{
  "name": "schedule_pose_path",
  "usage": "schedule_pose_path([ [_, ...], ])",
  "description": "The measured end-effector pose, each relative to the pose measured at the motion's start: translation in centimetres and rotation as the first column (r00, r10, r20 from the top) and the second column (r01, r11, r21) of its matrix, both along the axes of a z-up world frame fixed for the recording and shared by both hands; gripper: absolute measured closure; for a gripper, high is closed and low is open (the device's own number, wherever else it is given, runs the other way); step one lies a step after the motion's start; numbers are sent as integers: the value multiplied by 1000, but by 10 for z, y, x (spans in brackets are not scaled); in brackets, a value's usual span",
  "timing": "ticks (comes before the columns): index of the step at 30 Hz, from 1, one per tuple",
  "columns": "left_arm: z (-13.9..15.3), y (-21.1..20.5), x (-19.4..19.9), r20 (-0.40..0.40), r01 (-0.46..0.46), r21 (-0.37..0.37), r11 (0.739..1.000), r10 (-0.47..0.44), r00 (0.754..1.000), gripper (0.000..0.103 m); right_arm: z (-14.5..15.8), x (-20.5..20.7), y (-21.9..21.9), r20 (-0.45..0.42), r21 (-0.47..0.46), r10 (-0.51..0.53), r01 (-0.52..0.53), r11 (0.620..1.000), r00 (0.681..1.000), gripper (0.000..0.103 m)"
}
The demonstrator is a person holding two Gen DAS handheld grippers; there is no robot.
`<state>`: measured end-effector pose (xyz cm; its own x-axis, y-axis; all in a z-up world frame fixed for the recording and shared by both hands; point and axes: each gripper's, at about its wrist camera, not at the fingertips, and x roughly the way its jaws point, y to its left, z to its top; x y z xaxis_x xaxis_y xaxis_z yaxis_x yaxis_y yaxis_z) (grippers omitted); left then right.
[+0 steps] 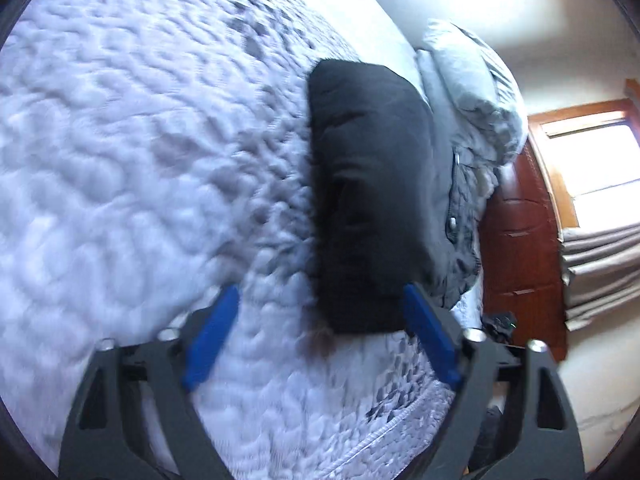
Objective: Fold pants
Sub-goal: 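Open both grippers and pull both tools back from the folded pants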
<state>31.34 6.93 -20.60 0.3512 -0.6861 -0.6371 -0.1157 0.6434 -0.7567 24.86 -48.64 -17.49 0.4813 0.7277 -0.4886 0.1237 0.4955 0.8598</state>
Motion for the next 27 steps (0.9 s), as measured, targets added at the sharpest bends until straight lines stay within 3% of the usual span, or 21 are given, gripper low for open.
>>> schedule_pose_path([
  [2,11,5,-14,3,-43,64,997,43,999,11,10,-12,6,-15,-90,-2,1,996,1000,12],
  [7,31,0,-40,16,-66,161,985,65,998,6,28,-36,28,-45,-251,15,-26,968,999,10],
  [11,35,-3,-69,-23,-107,243,964,116,993,4,39,-58,46,-95,-404,-12,-28,914,995,7],
  [18,33,-18,-119,-115,-67,338,939,111,987,4,56,-102,88,-189,-623,-33,-94,777,981,7],
  [21,38,-35,-134,-116,-47,379,924,98,988,4,64,-113,120,-212,-727,-2,-156,669,977,6],
  [23,46,-49,-143,-99,-25,430,902,74,992,4,71,-118,142,-210,-773,30,-184,607,977,4],
  [27,60,-74,-154,-58,24,519,854,8,998,4,78,-130,178,-218,-819,78,-226,527,973,4],
])
